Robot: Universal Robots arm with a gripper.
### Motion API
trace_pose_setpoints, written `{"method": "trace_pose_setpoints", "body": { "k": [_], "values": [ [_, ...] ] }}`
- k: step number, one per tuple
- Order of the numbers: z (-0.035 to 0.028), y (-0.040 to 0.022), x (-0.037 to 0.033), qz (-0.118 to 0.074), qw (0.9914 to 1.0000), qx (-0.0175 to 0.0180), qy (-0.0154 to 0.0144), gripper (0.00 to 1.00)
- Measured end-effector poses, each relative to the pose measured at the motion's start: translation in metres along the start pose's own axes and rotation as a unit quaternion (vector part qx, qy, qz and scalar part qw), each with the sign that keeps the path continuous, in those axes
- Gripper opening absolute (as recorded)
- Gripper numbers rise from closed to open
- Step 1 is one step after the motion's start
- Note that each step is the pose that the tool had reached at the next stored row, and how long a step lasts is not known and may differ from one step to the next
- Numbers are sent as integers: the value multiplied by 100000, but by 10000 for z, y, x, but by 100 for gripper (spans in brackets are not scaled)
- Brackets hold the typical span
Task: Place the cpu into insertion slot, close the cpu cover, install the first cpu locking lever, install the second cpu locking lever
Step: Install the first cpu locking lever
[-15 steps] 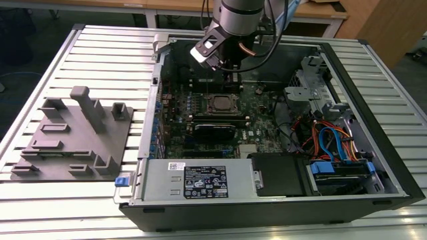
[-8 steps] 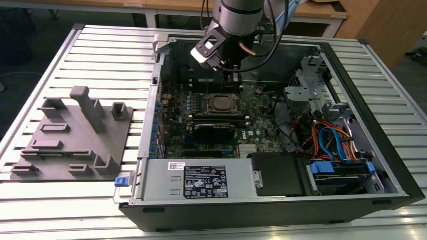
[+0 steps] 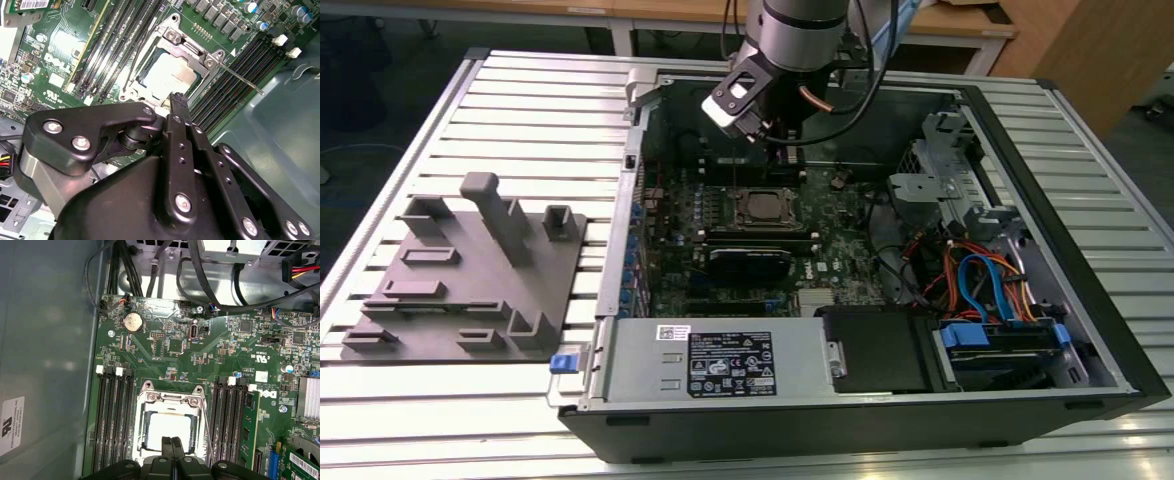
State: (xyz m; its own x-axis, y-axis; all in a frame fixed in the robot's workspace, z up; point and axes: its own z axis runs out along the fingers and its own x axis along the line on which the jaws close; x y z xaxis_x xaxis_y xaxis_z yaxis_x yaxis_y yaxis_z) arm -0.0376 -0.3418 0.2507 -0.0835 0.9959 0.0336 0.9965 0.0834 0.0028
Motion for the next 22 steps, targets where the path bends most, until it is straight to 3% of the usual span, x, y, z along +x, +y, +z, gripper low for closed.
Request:
{"method": "trace_pose_setpoints", "body": {
  "k": [5,11,16,22],
  "values": [
    [0,0,0,-3020,99954,100,7,11],
    [0,0,0,-6163,99810,206,14,11],
    [0,0,0,-7446,99722,249,21,11],
    [0,0,0,-7566,99713,250,22,11]
  ]
}}
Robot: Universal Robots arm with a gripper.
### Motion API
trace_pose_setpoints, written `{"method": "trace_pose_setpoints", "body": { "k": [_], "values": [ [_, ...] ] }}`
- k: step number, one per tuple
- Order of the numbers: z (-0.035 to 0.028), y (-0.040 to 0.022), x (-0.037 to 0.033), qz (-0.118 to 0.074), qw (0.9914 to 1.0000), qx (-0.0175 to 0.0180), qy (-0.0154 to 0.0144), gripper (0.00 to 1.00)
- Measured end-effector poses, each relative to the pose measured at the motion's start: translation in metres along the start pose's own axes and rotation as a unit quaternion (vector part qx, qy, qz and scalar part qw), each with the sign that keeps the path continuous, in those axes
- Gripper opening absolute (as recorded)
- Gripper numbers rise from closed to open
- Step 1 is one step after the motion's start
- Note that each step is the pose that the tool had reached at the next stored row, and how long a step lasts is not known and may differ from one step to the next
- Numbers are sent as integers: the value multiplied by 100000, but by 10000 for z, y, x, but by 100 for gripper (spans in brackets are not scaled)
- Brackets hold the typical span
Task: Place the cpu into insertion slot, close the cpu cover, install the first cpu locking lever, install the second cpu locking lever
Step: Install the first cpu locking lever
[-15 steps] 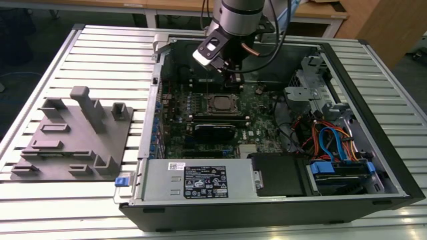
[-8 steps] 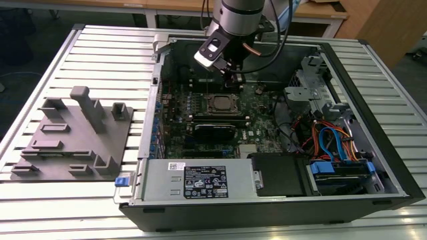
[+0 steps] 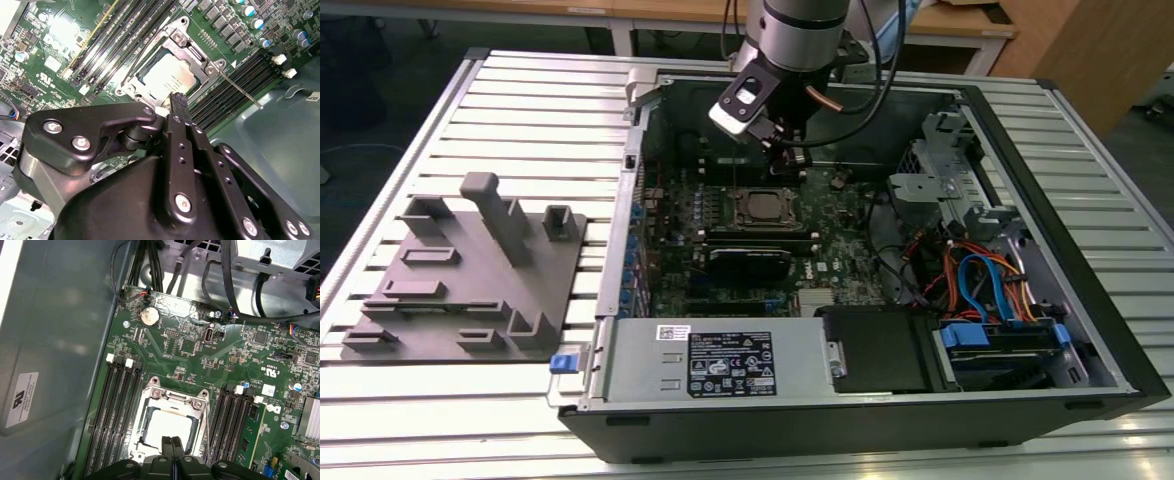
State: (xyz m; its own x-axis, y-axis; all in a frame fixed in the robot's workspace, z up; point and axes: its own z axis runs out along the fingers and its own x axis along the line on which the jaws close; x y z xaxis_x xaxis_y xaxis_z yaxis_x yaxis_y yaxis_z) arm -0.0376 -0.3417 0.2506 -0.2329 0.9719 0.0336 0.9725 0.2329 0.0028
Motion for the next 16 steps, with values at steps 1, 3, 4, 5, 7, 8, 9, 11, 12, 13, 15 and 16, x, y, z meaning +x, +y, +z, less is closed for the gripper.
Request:
{"method": "trace_pose_setpoints", "body": {
  "k": [1,3,4,5,7,8,9,11,12,13,15,16],
  "values": [
    [0,0,0,-38,100000,3,-1,11],
    [0,0,0,-194,100000,9,-1,11],
    [0,0,0,-297,100000,14,-2,11],
    [0,0,0,-404,99999,17,-1,11],
    [0,0,0,-603,99998,25,-1,11],
    [0,0,0,-697,99998,26,-2,11],
    [0,0,0,-793,99997,29,-1,11],
    [0,0,0,-984,99995,35,1,11],
    [0,0,0,-1085,99994,39,2,11],
    [0,0,0,-1188,99993,41,2,11],
    [0,0,0,-1399,99990,50,3,11],
    [0,0,0,-1530,99988,54,1,11]
  ]
}}
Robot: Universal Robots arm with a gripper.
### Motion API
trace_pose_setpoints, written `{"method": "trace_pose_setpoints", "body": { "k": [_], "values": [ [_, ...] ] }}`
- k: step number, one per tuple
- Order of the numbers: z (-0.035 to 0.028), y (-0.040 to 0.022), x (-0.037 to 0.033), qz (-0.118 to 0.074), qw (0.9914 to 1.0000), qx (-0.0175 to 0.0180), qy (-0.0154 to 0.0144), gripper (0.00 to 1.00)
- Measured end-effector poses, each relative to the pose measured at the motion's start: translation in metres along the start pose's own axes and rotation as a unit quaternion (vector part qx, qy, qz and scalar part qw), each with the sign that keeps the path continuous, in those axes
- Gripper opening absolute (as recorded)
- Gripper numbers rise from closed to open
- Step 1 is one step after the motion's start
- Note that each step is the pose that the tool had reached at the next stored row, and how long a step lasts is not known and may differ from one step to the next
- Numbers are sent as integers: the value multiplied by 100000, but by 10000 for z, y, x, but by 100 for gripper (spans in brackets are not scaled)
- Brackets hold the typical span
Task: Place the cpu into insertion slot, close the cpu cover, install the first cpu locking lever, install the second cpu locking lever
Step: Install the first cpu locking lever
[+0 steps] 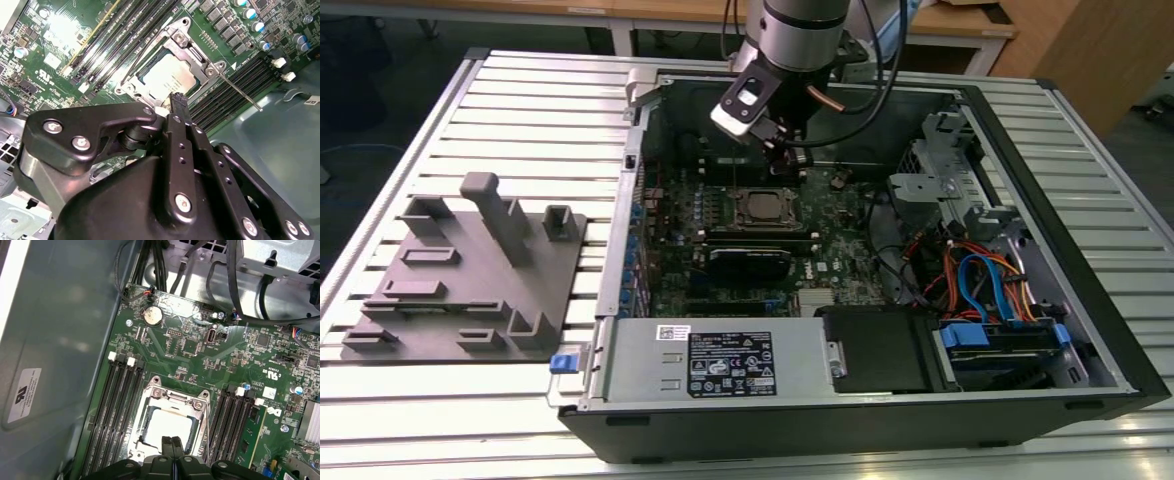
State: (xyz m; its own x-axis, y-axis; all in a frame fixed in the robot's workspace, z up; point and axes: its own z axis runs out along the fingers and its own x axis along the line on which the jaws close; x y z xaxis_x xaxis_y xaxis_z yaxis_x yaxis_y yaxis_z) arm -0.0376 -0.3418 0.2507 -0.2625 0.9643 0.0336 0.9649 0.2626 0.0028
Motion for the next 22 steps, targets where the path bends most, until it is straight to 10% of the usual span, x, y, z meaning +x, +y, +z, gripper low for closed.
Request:
{"method": "trace_pose_setpoints", "body": {
  "k": [22],
  "values": [
    [0,0,0,-2715,99963,92,9,11]
  ]
}}
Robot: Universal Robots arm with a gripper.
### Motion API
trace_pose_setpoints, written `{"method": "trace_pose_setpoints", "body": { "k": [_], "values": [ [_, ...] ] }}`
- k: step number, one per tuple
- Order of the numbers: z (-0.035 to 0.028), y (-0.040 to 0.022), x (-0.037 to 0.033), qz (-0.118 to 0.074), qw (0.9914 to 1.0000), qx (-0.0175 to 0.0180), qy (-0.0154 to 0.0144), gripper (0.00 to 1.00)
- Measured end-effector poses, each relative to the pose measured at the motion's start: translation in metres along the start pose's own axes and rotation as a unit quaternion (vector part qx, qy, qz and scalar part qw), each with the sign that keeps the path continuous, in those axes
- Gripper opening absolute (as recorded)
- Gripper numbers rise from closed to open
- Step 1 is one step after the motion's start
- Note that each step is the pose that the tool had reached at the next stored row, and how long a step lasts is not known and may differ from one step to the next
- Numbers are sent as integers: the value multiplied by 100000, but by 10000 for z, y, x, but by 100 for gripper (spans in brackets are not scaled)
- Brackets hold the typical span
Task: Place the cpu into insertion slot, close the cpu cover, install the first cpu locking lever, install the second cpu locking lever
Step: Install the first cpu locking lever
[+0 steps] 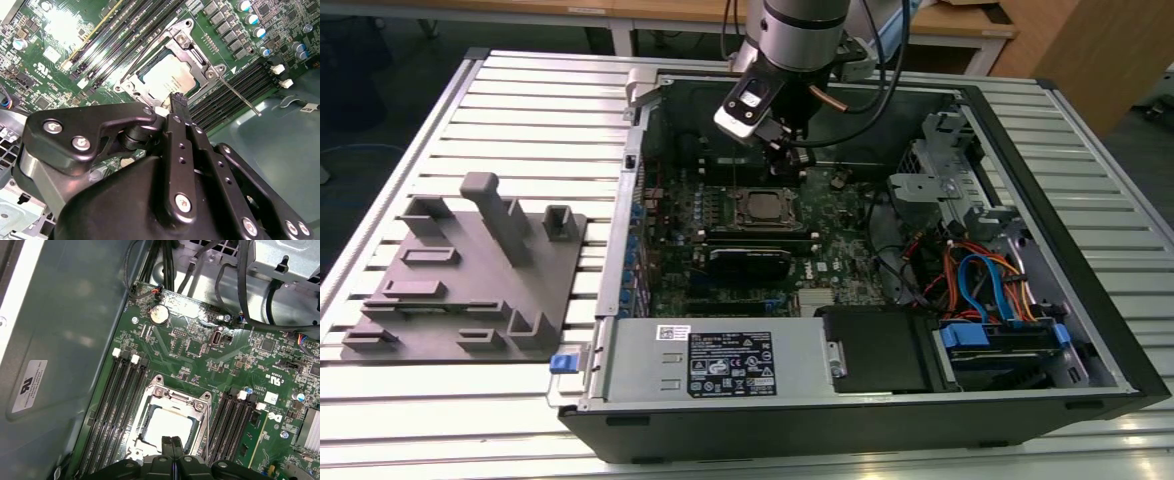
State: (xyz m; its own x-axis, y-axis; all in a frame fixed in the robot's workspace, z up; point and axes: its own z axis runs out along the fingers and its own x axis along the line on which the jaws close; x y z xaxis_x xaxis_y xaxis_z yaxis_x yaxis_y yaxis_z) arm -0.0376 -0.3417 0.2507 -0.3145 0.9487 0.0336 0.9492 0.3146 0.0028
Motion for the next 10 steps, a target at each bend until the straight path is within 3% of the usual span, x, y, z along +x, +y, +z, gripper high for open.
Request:
{"method": "trace_pose_setpoints", "body": {
  "k": [10],
  "values": [
    [0,0,0,-308,100000,10,2,11]
  ]
}}
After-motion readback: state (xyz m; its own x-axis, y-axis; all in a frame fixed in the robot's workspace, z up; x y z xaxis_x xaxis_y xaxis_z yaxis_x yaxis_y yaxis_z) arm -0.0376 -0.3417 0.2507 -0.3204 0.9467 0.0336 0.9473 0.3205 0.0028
